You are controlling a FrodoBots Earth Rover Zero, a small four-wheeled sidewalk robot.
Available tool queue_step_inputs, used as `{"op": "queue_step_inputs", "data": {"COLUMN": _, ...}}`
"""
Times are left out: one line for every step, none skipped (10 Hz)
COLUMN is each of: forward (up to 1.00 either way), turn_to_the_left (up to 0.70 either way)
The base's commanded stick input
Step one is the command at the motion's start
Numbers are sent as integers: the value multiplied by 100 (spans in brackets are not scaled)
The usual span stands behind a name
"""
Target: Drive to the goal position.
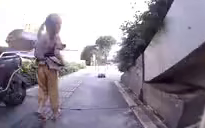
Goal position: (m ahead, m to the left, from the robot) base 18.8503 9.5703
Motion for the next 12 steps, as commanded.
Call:
{"op": "queue_step_inputs", "data": {"forward": 45, "turn_to_the_left": 0}}
{"op": "queue_step_inputs", "data": {"forward": 45, "turn_to_the_left": 0}}
{"op": "queue_step_inputs", "data": {"forward": 45, "turn_to_the_left": 0}}
{"op": "queue_step_inputs", "data": {"forward": 45, "turn_to_the_left": 0}}
{"op": "queue_step_inputs", "data": {"forward": 45, "turn_to_the_left": 0}}
{"op": "queue_step_inputs", "data": {"forward": 45, "turn_to_the_left": 0}}
{"op": "queue_step_inputs", "data": {"forward": 45, "turn_to_the_left": 0}}
{"op": "queue_step_inputs", "data": {"forward": 45, "turn_to_the_left": 0}}
{"op": "queue_step_inputs", "data": {"forward": 45, "turn_to_the_left": 0}}
{"op": "queue_step_inputs", "data": {"forward": 45, "turn_to_the_left": 0}}
{"op": "queue_step_inputs", "data": {"forward": 45, "turn_to_the_left": 0}}
{"op": "queue_step_inputs", "data": {"forward": 45, "turn_to_the_left": 0}}
